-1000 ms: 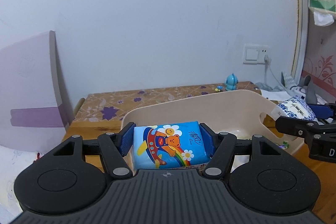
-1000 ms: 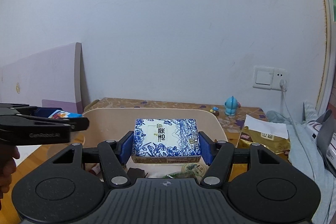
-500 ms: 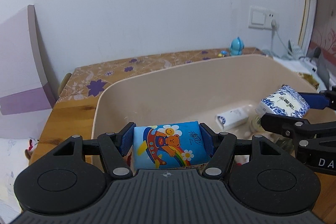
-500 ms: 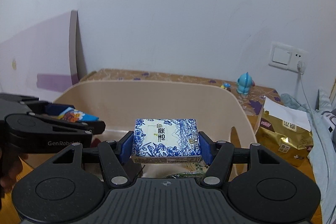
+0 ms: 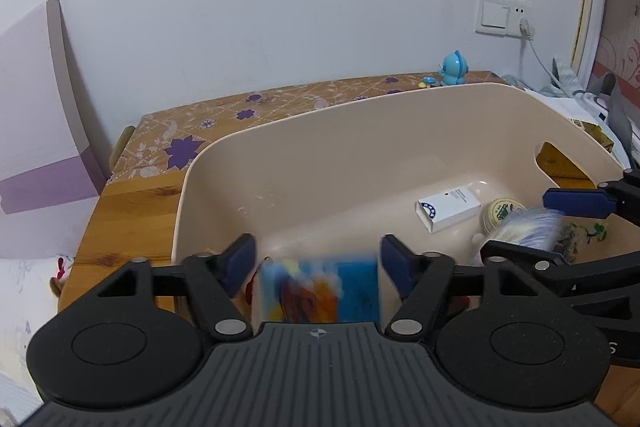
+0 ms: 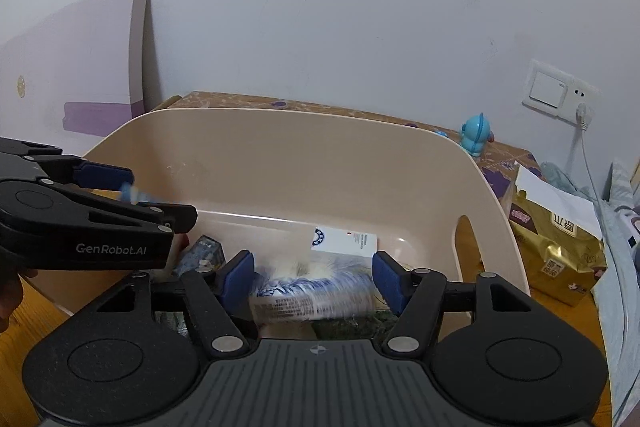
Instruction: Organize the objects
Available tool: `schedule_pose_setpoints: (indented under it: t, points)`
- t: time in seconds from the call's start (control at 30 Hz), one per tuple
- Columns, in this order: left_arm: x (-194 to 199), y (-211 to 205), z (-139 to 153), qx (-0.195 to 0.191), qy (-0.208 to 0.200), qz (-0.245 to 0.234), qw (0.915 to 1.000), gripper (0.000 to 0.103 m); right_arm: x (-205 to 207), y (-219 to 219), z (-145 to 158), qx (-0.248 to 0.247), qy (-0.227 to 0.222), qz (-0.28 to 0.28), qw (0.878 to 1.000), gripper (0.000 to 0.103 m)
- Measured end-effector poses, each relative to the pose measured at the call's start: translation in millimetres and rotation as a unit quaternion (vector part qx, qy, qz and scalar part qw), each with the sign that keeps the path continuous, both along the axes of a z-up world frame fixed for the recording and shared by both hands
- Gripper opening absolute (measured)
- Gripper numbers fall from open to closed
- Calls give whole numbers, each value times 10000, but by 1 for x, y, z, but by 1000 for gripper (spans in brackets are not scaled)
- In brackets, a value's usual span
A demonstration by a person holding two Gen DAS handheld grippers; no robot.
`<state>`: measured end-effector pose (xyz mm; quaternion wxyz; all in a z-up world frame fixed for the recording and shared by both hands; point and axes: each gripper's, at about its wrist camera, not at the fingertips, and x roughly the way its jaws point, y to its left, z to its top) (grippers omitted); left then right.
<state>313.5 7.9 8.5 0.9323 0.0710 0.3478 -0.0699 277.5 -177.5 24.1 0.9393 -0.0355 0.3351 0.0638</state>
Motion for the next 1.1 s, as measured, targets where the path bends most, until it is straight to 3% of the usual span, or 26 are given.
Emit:
schedule_pose_setpoints:
  t: [0.23, 0.33, 1.1]
  points:
    - [-1, -1, 5, -92, 44, 116, 9999, 87, -3, -12, 5, 74, -45, -285, 9996, 99]
    - [-3, -2, 8, -92, 4, 242, 9997, 93, -4, -20, 7, 216, -78, -375, 9990, 101]
    - [-29, 11, 38, -326, -494, 495, 9970, 93, -23, -36, 23, 360, -351, -593, 9970, 103]
